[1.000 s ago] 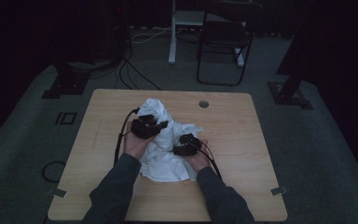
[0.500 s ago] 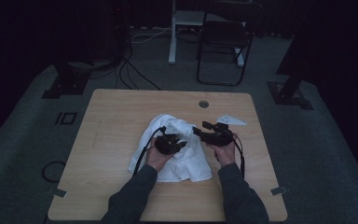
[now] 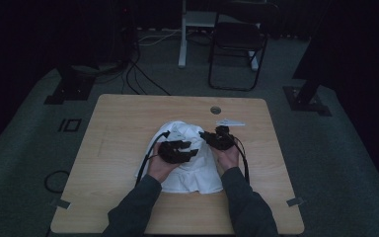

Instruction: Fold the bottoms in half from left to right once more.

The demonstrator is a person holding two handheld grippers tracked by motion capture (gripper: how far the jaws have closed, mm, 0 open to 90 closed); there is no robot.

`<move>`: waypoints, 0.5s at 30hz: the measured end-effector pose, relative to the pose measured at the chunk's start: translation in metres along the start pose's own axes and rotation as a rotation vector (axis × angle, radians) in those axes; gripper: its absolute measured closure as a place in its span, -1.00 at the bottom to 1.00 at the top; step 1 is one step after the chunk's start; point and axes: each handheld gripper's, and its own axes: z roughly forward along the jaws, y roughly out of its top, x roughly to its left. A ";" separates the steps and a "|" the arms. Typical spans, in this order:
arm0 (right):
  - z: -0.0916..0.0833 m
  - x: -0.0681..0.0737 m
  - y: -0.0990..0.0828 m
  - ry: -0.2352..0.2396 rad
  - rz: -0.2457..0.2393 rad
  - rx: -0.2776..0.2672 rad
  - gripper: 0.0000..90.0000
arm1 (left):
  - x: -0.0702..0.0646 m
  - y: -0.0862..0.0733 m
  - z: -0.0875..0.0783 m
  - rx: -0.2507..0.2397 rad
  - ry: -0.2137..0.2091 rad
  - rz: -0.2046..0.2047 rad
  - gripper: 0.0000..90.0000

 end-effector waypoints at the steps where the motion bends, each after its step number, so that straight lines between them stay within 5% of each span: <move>1: 0.000 -0.002 -0.001 0.003 0.004 0.000 0.86 | 0.005 0.006 -0.014 -0.030 0.030 0.004 0.17; 3: -0.001 -0.009 -0.004 0.015 0.023 -0.004 0.85 | 0.018 0.012 -0.034 -0.056 0.140 0.006 0.27; 5: 0.000 -0.010 -0.005 0.013 0.025 -0.001 0.85 | 0.018 0.012 -0.034 -0.056 0.140 0.006 0.34; 6: 0.001 -0.014 -0.007 0.011 0.032 0.008 0.85 | 0.056 0.006 -0.040 0.014 0.264 -0.098 0.53; 7: 0.002 -0.015 -0.008 0.011 0.035 0.013 0.84 | 0.064 -0.001 -0.033 0.053 0.276 -0.121 0.56; 10: 0.003 -0.016 -0.009 0.012 0.035 0.016 0.83 | 0.068 -0.025 -0.005 0.167 0.209 -0.129 0.60; 15: -0.003 -0.016 -0.005 -0.015 0.002 0.040 0.60 | 0.054 -0.051 0.021 0.212 0.181 -0.105 0.74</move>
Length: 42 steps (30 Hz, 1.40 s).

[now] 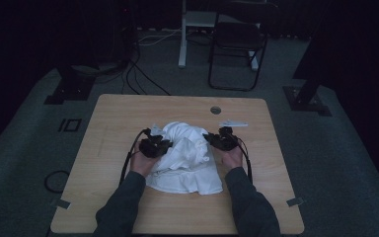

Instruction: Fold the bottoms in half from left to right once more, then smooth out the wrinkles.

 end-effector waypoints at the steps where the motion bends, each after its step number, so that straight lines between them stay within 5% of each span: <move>1: -0.002 0.000 0.001 -0.011 -0.004 0.006 0.47 | -0.001 -0.003 0.003 -0.006 -0.014 -0.024 0.75; 3: -0.013 0.001 0.004 -0.047 -0.023 -0.008 0.19 | -0.002 -0.006 0.005 -0.020 -0.037 -0.048 0.75; 7: -0.044 0.008 0.011 -0.086 -0.053 -0.081 -0.03 | -0.005 -0.007 0.005 -0.024 -0.011 -0.050 0.75; 12: -0.075 0.033 0.010 -0.092 -0.128 -0.162 -0.04 | -0.012 -0.006 0.004 -0.031 0.048 -0.041 0.74; 14: -0.079 0.045 0.008 -0.057 -0.159 -0.172 0.06 | -0.014 -0.005 0.003 -0.030 0.067 -0.028 0.72; 17: -0.072 0.059 0.004 -0.025 -0.194 -0.143 0.10 | -0.016 -0.003 -0.001 -0.035 0.097 -0.026 0.65; 20: -0.050 0.064 -0.001 -0.058 -0.211 -0.066 0.11 | -0.018 -0.002 -0.005 -0.047 0.129 -0.024 0.51; 23: -0.036 0.057 -0.005 -0.071 -0.183 -0.009 0.66 | -0.018 -0.001 -0.009 -0.058 0.143 -0.025 0.40; 26: -0.045 0.047 -0.009 -0.079 -0.149 -0.011 0.92 | -0.017 -0.002 -0.014 -0.073 0.146 -0.038 0.30; 31: -0.071 0.032 -0.014 -0.110 -0.104 -0.040 1.00 | -0.023 0.000 -0.027 -0.127 0.134 -0.038 0.19; 34: -0.076 0.037 -0.009 -0.035 -0.110 -0.093 0.56 | -0.031 0.005 -0.031 -0.128 0.132 0.002 0.19; 38: -0.061 0.054 0.005 -0.008 -0.149 -0.103 0.41 | -0.043 0.011 -0.033 -0.144 0.111 0.036 0.18; 40: -0.054 0.056 0.007 -0.018 -0.156 -0.086 0.42 | -0.047 0.013 -0.034 -0.152 0.103 0.045 0.18; 41: -0.037 0.056 0.010 -0.028 -0.159 -0.031 0.90 | -0.048 0.014 -0.033 -0.151 0.098 0.050 0.16; 42: -0.037 0.056 0.010 -0.028 -0.159 -0.031 0.90 | -0.048 0.014 -0.033 -0.151 0.098 0.050 0.16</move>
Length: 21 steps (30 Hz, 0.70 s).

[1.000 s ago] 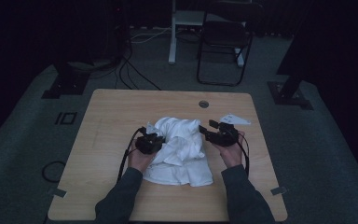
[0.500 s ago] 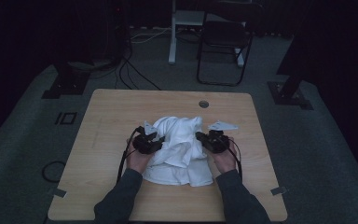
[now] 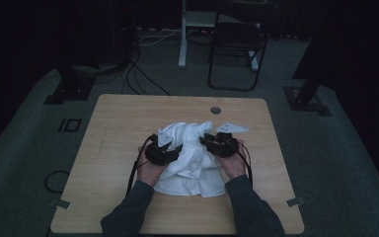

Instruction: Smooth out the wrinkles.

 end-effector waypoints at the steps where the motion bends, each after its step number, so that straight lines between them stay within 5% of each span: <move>1: -0.004 -0.001 0.000 -0.007 0.011 -0.019 0.97 | 0.001 -0.001 0.001 0.008 -0.005 -0.005 0.15; 2: -0.004 -0.001 0.000 -0.007 0.011 -0.019 0.97 | 0.001 -0.001 0.001 0.008 -0.005 -0.005 0.13; 4: -0.027 -0.011 -0.003 0.001 0.067 -0.101 0.98 | 0.003 -0.003 0.004 0.028 -0.001 -0.004 0.12; 8: -0.038 -0.026 -0.015 0.031 0.133 -0.115 0.97 | 0.002 -0.008 0.009 0.046 -0.011 -0.025 0.11; 11: -0.023 -0.042 -0.041 -0.013 0.186 0.022 0.99 | 0.000 -0.011 0.015 0.074 -0.004 -0.021 0.11; 13: -0.016 -0.046 -0.046 -0.028 0.194 0.053 0.99 | -0.003 -0.012 0.017 0.076 -0.008 -0.021 0.10; 17: 0.026 -0.057 -0.052 -0.084 0.210 0.193 0.99 | -0.019 -0.008 0.011 0.018 -0.020 0.017 0.07; 21: 0.039 -0.057 -0.050 -0.105 0.203 0.212 0.99 | -0.024 -0.008 0.008 -0.005 -0.061 0.029 0.08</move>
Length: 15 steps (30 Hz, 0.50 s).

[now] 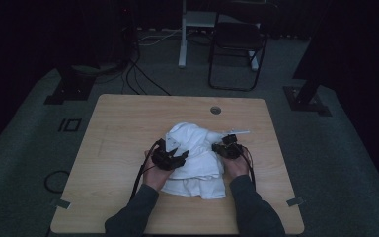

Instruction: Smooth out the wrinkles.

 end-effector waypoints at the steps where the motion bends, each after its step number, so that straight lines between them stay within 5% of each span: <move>1: 0.004 0.001 0.003 -0.009 -0.008 0.002 0.99 | -0.005 -0.001 0.003 0.018 -0.013 0.021 0.08; 2: 0.009 0.003 0.010 -0.016 -0.018 0.007 0.94 | -0.006 -0.003 0.007 0.033 -0.007 0.030 0.08; 3: 0.002 0.005 0.016 -0.035 -0.014 -0.017 0.58 | -0.007 -0.006 0.012 0.055 0.000 0.028 0.08; 5: -0.020 0.009 0.018 -0.048 -0.019 -0.101 0.26 | -0.005 -0.009 0.017 0.065 -0.001 0.018 0.06; 6: -0.020 0.009 0.018 -0.048 -0.019 -0.101 0.26 | -0.005 -0.009 0.017 0.065 -0.001 0.018 0.06; 7: -0.045 0.015 0.017 -0.049 -0.045 -0.187 0.14 | -0.005 -0.009 0.019 0.061 -0.003 0.008 0.06; 9: -0.062 0.024 0.012 -0.013 -0.096 -0.229 0.14 | -0.006 -0.008 0.021 0.057 0.007 0.002 0.05; 12: -0.064 0.033 0.004 0.045 -0.150 -0.216 0.13 | -0.007 -0.008 0.024 0.058 0.017 0.011 0.05; 13: -0.049 0.041 -0.006 0.036 -0.190 -0.138 0.16 | -0.006 -0.009 0.026 0.058 0.023 0.014 0.05; 15: -0.030 0.041 -0.013 0.014 -0.187 -0.082 0.19 | -0.004 -0.009 0.030 0.058 0.031 0.020 0.05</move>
